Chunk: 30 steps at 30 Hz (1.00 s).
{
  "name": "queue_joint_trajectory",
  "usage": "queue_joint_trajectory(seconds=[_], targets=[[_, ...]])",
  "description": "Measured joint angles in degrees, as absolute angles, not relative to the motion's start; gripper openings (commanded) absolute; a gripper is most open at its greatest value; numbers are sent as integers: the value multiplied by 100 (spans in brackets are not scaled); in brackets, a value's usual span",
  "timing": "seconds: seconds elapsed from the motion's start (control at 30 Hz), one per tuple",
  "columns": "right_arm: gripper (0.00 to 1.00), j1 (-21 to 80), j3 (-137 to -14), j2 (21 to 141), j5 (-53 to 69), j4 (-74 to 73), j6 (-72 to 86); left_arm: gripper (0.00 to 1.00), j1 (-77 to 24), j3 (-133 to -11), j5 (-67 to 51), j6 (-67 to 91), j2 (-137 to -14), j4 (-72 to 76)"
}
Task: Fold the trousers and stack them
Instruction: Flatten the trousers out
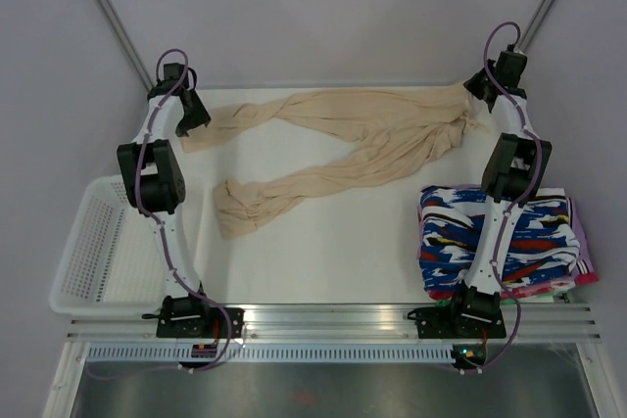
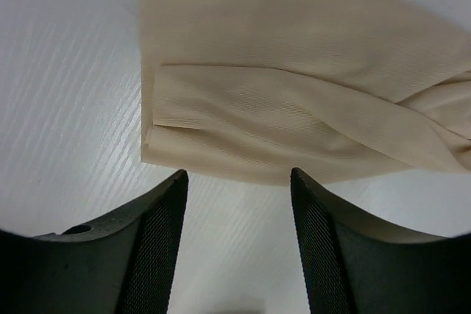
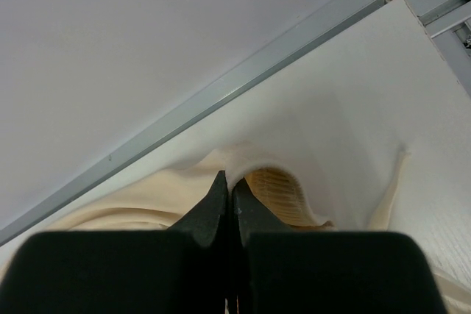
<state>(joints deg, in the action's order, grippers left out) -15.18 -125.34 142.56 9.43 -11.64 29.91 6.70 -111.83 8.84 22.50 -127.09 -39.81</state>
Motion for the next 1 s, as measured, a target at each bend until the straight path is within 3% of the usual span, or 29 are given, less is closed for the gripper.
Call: queue_joint_trajectory(seconds=[0.2, 0.57, 1.0], targets=[[0, -1516, -12468, 14243, 963, -1164, 3006, 67, 906, -11406, 1076, 2241, -13340, -4497], [0, -1472, -12411, 14243, 1015, -1164, 3048, 68, 972, -11539, 1232, 2246, -13362, -4357], [0, -1446, -12409, 14243, 1002, -1168, 3037, 63, 1002, -11909, 1135, 2375, -13806, -3861]])
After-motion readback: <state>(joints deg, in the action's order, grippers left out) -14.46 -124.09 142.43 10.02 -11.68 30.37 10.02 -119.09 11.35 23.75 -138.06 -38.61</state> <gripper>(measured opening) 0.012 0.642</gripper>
